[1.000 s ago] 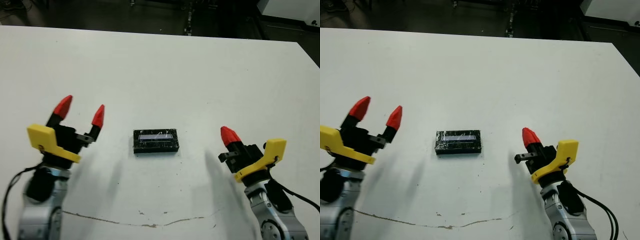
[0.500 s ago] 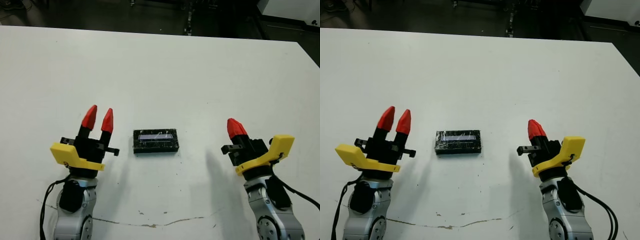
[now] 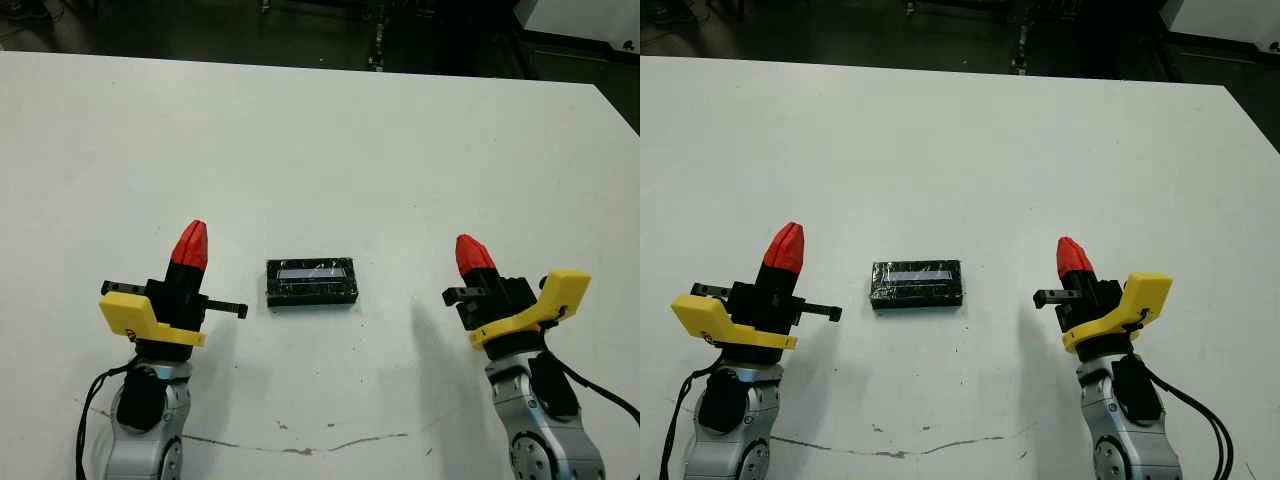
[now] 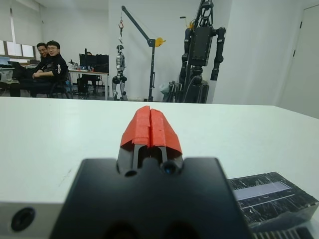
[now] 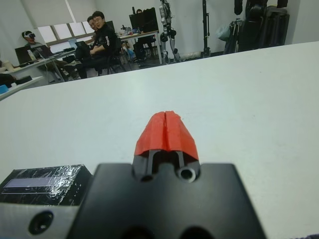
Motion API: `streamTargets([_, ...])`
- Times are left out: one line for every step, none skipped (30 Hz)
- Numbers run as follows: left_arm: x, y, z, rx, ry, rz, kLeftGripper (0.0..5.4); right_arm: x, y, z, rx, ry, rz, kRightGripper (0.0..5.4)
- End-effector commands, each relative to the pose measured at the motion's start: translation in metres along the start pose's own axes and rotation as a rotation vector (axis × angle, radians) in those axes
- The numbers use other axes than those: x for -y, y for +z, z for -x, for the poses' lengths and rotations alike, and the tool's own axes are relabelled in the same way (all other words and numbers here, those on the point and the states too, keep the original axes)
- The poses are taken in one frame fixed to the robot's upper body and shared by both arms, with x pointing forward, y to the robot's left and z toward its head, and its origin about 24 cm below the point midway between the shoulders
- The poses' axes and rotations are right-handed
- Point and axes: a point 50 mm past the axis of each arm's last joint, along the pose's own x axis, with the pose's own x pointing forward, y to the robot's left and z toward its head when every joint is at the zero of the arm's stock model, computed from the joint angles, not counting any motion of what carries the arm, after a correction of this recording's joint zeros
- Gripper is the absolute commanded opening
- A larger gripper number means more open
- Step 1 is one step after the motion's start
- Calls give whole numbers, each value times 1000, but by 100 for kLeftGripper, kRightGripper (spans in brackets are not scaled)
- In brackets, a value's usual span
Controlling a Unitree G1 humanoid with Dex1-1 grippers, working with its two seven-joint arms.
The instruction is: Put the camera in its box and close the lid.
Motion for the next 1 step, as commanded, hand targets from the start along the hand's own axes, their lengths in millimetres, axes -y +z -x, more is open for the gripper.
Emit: streamTargets([-4, -4, 2, -20, 7, -13, 1, 1, 0, 0, -4, -7, 2, 0])
